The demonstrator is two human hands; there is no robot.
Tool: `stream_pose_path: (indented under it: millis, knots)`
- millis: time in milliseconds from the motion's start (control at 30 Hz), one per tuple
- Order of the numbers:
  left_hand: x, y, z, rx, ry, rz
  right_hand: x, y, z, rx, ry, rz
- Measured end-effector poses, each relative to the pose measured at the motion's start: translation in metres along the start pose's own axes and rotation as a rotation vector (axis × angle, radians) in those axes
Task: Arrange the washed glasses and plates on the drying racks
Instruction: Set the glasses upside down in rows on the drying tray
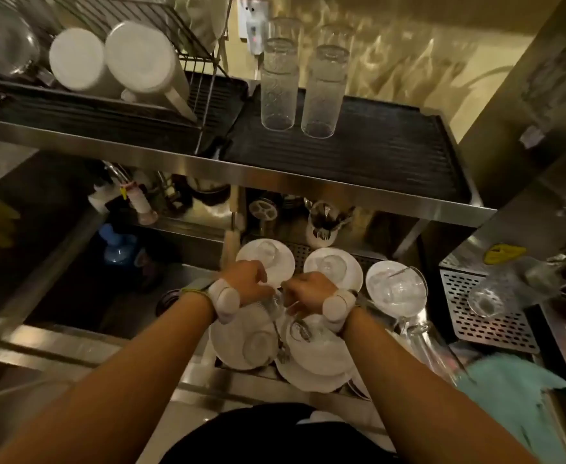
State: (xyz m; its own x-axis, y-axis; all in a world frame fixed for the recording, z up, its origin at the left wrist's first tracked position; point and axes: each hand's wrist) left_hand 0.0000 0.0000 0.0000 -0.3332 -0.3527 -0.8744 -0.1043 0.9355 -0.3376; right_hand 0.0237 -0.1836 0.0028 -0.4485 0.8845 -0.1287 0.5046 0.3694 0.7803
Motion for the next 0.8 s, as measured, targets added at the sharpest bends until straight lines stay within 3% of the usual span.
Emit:
stream_pose_path:
  millis: [200, 367, 800]
  knots:
    - [0.037, 0.014, 0.01, 0.016, 0.148, 0.187, 0.006, -0.006, 0.0, -0.03, -0.102, 0.043]
    - [0.052, 0.022, 0.013, 0.025, 0.199, 0.132, 0.005, -0.009, 0.001, -0.032, -0.107, 0.023]
    - [0.018, 0.032, 0.005, -0.014, 0.025, 0.126, 0.0, -0.006, 0.005, 0.009, -0.096, -0.004]
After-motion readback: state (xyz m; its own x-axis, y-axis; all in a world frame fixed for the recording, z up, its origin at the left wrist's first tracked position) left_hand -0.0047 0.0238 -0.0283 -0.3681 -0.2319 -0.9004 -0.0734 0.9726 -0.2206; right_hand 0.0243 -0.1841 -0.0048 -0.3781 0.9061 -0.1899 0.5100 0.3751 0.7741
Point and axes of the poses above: each hand's wrist, its own z-axis towards the middle knuckle, its own x-axis out of the palm, y = z × x, and after that the axes turned 11 degrees about z, right-handed
